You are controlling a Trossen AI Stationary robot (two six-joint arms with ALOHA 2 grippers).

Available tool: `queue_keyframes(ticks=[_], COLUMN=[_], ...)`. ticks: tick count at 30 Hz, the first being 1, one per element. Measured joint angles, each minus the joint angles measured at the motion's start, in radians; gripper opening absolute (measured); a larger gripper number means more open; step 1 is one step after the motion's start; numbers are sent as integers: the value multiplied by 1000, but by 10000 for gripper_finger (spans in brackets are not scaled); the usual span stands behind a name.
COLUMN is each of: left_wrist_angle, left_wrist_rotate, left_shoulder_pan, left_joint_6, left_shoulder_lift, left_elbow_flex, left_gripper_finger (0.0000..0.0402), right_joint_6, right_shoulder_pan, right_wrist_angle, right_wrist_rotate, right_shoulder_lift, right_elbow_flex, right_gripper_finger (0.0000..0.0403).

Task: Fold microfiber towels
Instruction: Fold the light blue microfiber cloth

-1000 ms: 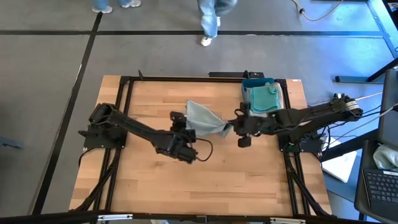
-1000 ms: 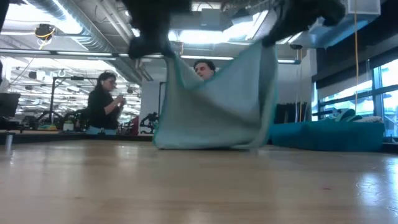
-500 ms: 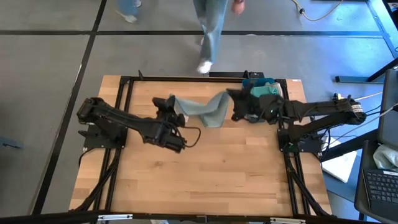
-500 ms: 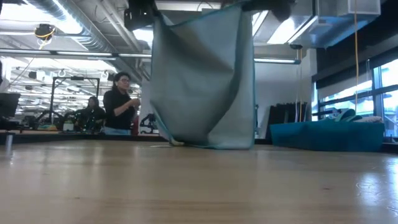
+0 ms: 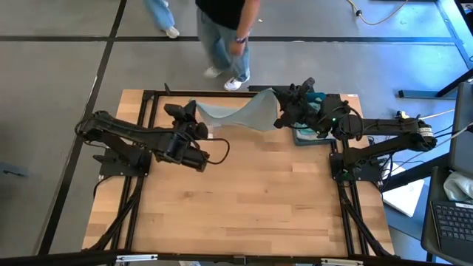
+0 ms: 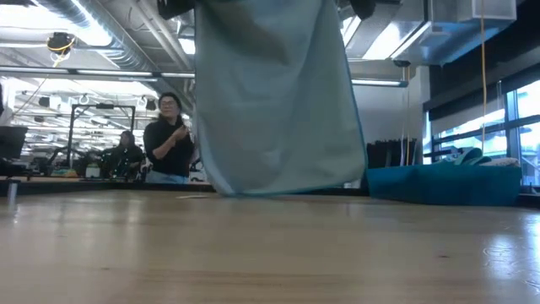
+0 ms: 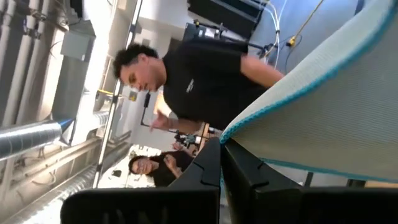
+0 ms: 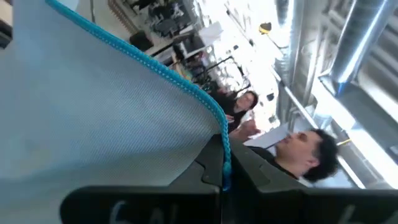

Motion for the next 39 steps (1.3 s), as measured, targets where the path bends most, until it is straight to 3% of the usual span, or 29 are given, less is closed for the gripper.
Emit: queue_keyframes(ticks=[11, 21, 31, 39], left_wrist_angle=[34, 406, 835, 1102], left_wrist_rotate=[0, 2, 1, 7], left_shoulder_pan=[-81, -236, -458, -661], left_joint_6=[24, 397, 686, 732], left_shoulder_lift=[-64, -74, -74, -73], left_elbow_flex=[0, 0, 0, 0], left_gripper_finger=[0, 0, 0, 0], right_joint_6=[-122, -92, -63, 64], right_shoulder_pan=[14, 179, 487, 777], right_wrist_angle=[187, 4, -8, -20], right_wrist_rotate=[-45, -76, 187, 338], right_shoulder_lift=[-9, -63, -66, -66], right_elbow_flex=[0, 0, 0, 0], right_gripper_finger=[12, 12, 12, 12])
